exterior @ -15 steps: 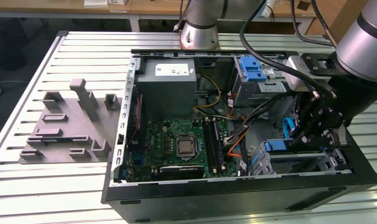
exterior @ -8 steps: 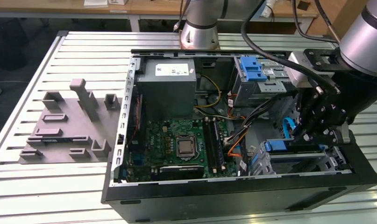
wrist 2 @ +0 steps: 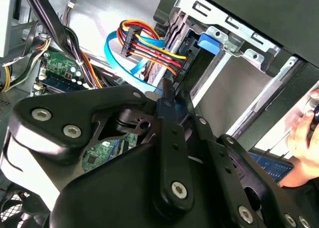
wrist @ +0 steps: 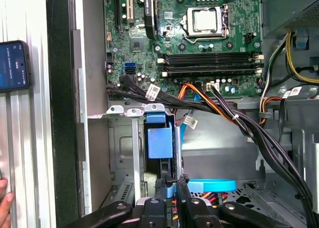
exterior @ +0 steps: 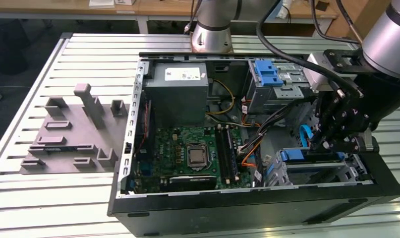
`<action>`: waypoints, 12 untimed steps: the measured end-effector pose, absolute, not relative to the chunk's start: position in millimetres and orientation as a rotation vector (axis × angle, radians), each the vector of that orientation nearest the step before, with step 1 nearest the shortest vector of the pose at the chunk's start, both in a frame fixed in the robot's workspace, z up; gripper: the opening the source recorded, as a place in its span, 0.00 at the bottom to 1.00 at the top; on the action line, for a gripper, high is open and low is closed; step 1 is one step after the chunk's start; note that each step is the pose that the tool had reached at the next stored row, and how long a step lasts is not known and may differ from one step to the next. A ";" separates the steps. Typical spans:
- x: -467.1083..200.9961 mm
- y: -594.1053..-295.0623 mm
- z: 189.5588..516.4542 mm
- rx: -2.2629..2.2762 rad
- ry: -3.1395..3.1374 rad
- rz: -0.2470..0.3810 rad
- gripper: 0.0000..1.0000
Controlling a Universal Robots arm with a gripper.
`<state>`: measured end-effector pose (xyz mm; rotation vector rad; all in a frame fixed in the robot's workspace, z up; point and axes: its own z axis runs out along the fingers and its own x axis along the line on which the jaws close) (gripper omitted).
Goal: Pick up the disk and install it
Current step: 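Insert the second disk wire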
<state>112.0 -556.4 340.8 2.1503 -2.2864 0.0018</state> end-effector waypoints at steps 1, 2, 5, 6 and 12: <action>112.0 -556.4 340.9 2.150 -2.286 0.002 0.23; 112.0 -556.4 340.9 2.150 -2.286 0.002 0.23; 112.0 -556.4 340.9 2.150 -2.286 0.002 0.23; 112.0 -556.4 340.9 2.150 -2.286 0.002 0.23; 112.7 -556.6 340.5 2.150 -2.286 0.002 0.16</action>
